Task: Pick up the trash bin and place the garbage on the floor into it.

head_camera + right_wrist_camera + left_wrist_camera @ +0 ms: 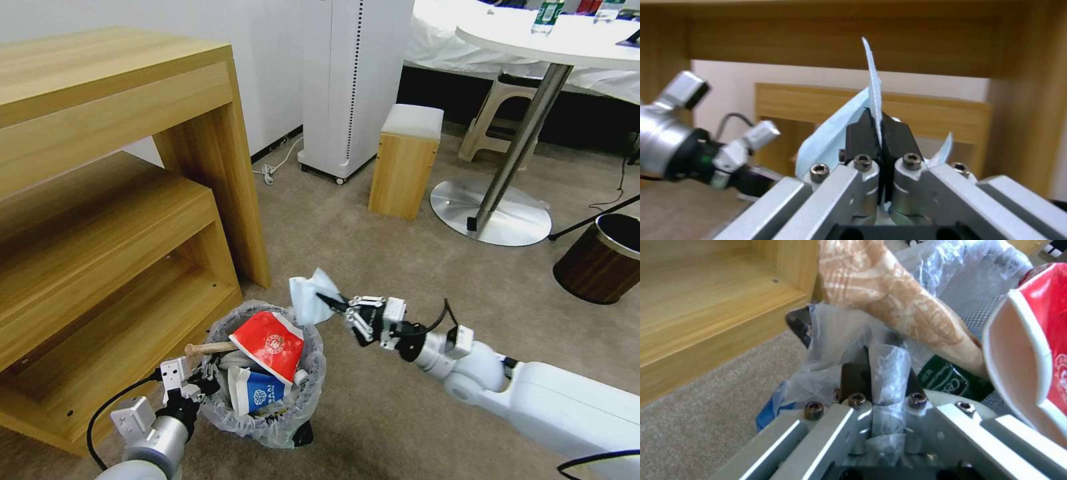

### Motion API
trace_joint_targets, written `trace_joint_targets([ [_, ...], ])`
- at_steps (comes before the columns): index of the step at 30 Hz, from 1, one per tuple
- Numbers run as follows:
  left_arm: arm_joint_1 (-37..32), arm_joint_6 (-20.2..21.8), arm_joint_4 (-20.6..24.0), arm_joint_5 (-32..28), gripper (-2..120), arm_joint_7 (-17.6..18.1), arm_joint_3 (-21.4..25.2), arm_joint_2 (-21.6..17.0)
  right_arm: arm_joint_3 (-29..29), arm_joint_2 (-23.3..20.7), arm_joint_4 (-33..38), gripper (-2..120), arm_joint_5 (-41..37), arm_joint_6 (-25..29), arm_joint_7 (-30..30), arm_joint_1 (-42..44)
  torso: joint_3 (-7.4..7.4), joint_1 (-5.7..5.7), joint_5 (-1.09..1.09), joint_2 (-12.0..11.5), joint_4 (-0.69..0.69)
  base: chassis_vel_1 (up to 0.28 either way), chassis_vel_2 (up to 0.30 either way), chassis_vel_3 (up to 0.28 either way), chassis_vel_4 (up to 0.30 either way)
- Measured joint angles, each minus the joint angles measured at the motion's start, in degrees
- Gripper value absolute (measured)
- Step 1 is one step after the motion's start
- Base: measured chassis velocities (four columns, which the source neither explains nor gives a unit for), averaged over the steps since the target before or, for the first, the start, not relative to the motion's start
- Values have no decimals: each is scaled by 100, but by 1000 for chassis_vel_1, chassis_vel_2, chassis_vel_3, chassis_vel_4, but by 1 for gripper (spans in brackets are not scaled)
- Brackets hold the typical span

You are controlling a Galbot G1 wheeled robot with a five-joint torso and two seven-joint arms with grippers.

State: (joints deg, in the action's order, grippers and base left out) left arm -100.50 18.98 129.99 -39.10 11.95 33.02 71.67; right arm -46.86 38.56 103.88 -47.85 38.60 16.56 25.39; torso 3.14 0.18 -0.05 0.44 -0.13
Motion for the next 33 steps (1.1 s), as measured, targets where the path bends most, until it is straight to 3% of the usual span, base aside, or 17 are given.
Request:
trace_joint_targets([
  [12,-78,12,134,-23,1,24,108,48,-658,609,-567,0,40,27,-44,-77,0,0,4,0,-1,0,0,0,0],
  [19,-165,16,200,-1,1,29,115,132,-645,896,-1110,0,147,62,-27,283,0,0,4,0,-1,0,0,0,0],
  [29,-217,16,224,48,1,21,113,174,-583,944,-1296,0,224,65,-43,358,0,0,4,0,-1,0,0,0,0],
  [33,-230,16,224,69,1,4,106,188,-466,969,-1252,10,224,17,-89,388,0,0,4,0,-1,0,0,0,0],
])
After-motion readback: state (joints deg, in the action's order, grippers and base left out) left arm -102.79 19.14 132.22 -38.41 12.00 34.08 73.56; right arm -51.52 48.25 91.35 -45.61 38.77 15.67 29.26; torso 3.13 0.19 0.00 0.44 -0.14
